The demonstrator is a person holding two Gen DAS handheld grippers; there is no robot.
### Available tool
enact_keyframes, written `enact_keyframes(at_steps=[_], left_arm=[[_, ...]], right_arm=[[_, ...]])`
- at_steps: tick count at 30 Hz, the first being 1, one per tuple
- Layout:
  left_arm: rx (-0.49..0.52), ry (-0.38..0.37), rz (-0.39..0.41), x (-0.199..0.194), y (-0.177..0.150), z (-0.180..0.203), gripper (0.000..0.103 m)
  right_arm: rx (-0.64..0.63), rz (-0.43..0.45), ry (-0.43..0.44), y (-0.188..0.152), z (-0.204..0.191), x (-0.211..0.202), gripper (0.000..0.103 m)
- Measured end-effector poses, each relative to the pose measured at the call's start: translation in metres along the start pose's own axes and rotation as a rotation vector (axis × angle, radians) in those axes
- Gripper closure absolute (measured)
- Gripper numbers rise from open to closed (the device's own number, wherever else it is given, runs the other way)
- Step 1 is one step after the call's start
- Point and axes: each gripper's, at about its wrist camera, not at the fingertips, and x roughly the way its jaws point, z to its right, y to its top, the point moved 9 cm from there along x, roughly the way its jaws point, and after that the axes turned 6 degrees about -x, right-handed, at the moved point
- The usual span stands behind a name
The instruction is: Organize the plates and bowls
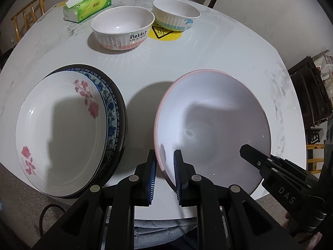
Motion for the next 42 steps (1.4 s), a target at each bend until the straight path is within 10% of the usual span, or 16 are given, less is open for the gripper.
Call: enact_keyframes(at_steps=[42], left_arm=[[-0.021,-0.030,0.109,-0.042,0.019,-0.027,0.079]], right_arm=[[-0.180,0.167,-0.110,0.039,-0.034,-0.052,0.079]])
